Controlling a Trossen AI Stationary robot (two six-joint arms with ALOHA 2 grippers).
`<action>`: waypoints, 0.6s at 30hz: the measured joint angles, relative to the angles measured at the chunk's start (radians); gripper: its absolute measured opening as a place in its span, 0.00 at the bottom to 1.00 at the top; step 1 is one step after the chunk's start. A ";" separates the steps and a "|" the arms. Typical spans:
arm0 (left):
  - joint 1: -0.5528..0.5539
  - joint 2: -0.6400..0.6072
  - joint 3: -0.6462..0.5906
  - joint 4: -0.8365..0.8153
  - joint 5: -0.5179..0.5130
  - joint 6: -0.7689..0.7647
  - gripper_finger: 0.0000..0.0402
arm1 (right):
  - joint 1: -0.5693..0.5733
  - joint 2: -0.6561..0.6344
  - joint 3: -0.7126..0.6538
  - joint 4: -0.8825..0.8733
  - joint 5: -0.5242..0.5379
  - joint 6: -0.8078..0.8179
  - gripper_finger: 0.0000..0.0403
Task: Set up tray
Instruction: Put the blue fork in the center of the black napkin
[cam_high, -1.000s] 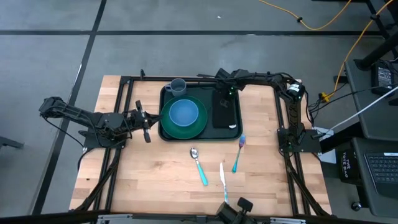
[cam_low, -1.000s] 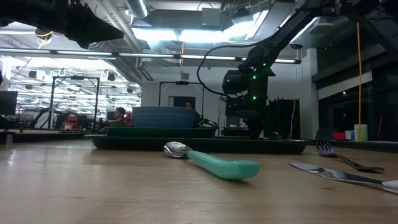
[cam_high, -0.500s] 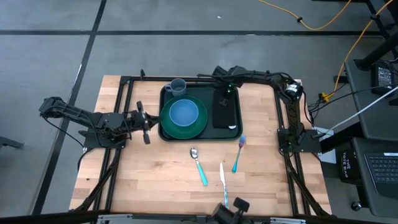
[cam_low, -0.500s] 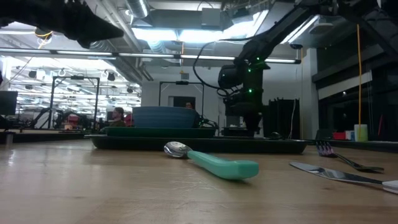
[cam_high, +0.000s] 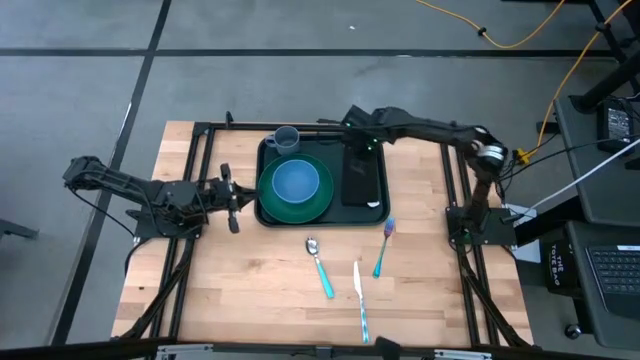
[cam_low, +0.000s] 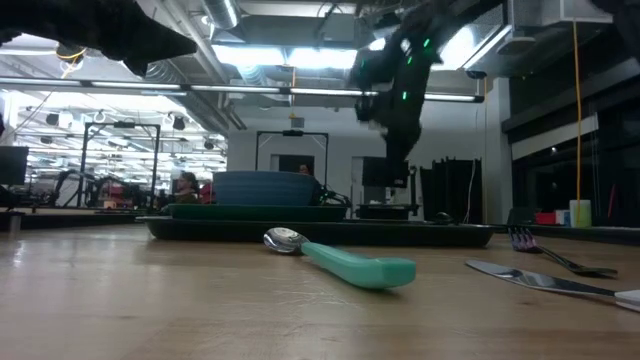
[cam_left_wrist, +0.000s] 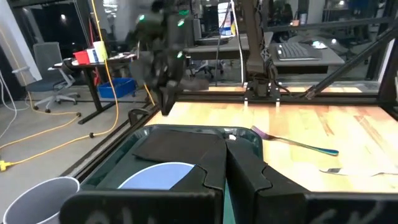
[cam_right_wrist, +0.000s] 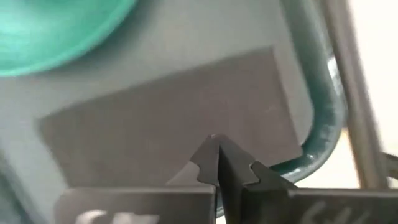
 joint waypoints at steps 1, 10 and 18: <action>0.000 -0.006 0.000 -0.002 0.000 0.000 0.01 | 0.013 -0.037 -0.017 0.015 0.010 0.017 0.01; 0.000 -0.068 0.000 -0.085 0.031 0.016 0.01 | 0.225 -0.366 -0.307 0.234 0.204 0.242 0.01; 0.000 -0.111 0.000 -0.122 0.060 0.053 0.01 | 0.462 -0.521 -0.495 0.363 0.389 0.412 0.01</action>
